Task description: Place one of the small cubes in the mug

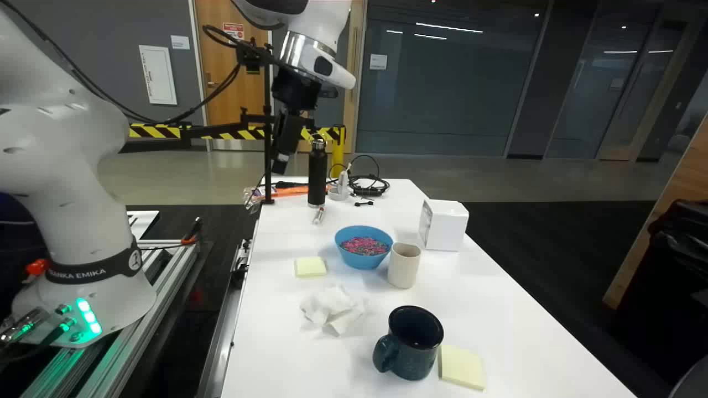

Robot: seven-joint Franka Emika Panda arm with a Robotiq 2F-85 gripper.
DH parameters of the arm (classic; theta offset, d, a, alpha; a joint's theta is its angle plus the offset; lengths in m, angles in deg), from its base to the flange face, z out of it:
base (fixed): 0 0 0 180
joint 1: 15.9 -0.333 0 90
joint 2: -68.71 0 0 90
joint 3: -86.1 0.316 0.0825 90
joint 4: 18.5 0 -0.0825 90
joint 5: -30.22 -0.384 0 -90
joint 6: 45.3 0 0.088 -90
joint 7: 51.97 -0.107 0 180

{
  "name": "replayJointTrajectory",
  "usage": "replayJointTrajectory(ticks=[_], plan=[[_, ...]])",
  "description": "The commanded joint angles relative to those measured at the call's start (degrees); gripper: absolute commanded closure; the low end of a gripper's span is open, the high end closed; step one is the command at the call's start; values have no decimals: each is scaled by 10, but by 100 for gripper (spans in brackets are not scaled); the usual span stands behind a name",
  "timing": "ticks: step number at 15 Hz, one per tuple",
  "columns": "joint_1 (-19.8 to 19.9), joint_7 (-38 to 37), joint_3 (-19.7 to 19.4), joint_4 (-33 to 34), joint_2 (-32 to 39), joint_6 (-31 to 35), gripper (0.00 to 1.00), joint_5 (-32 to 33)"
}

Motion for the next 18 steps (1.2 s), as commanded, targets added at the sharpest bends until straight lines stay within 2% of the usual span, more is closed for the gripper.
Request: replayJointTrajectory(ticks=[1, 8, 12, 18], plan=[[-1, 0, -1, 1, 0, -1, 0, 0], [3, -8, 0, 8, 14, -5, 0, 1], [57, -80, -24, 17, 76, 78, 0, 18], [125, -96, -101, 24, 164, 198, 0, -14]])
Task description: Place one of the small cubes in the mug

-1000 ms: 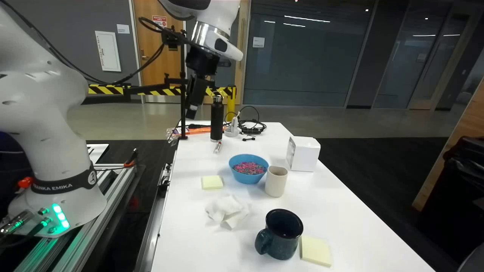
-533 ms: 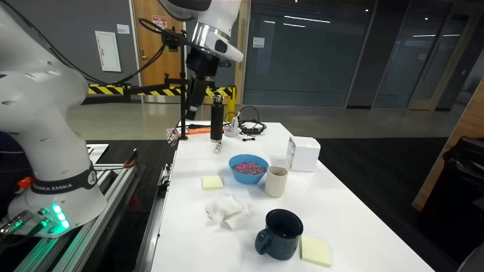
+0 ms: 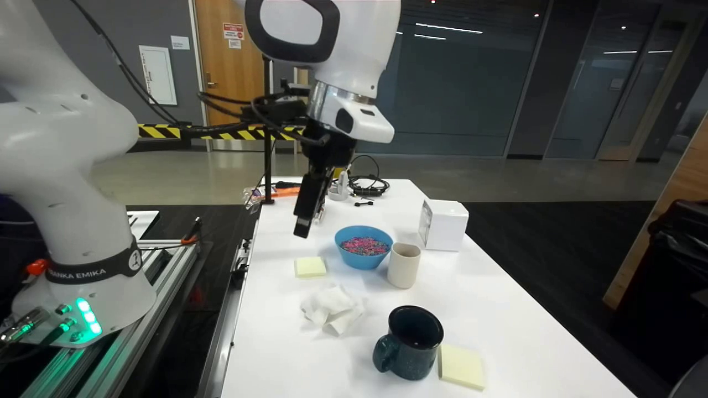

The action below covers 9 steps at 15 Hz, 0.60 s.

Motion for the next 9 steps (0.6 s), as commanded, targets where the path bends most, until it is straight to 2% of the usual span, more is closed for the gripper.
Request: replayJointTrajectory(ticks=[1, 4, 9], plan=[[27, -22, -30, 16, 49, 56, 0, -17], [39, -34, -47, 18, 73, 109, 0, -22], [50, -77, -53, 23, 113, 223, 0, -9]])
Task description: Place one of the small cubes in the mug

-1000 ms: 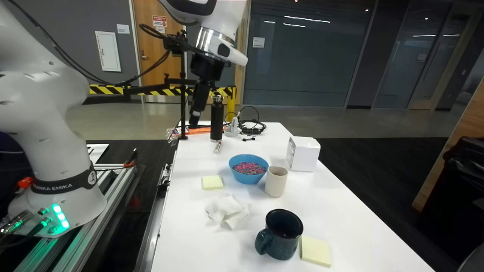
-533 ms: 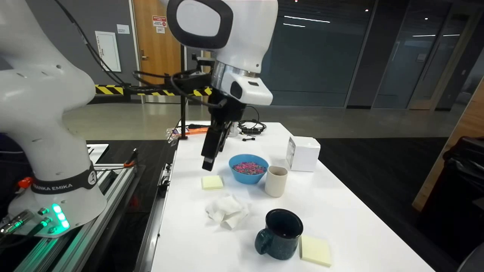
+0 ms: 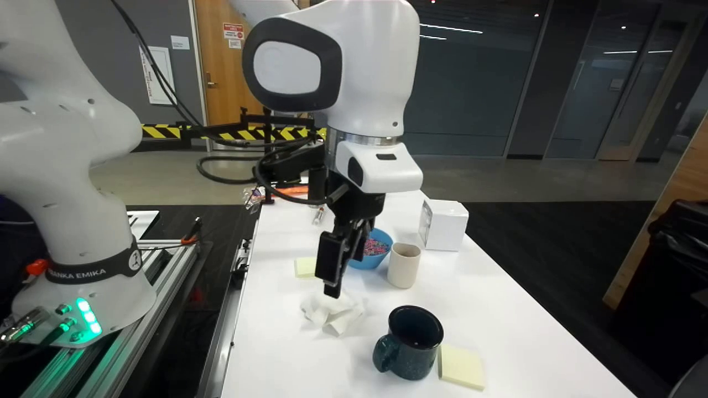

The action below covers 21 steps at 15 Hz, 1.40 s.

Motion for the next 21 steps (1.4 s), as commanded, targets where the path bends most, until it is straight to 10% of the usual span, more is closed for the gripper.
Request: replayJointTrajectory(ticks=[1, 21], plan=[[7, -37, 1, 16, 26, 32, 0, -1], [-14, -89, -36, 25, 220, 242, 0, 92]])
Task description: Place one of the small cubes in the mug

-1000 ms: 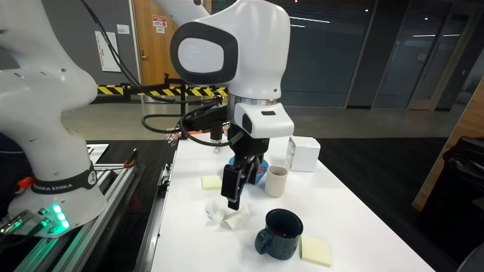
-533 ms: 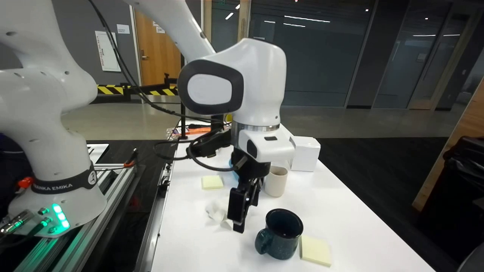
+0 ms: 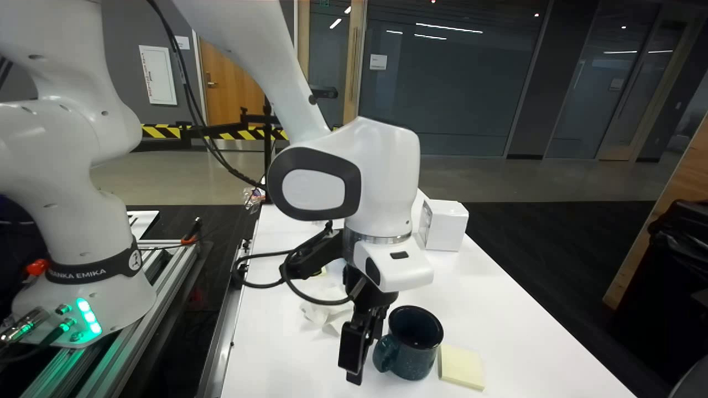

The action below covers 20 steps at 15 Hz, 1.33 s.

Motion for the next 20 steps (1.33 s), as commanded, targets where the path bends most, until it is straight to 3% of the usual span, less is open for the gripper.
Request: replayJointTrajectory(ticks=[1, 7, 20], plan=[[-10, -8, -20, 18, 38, 24, 0, -4], [-14, 1, -36, 33, 84, 42, 0, -24], [-28, 14, -22, 79, 157, 53, 0, -81]])
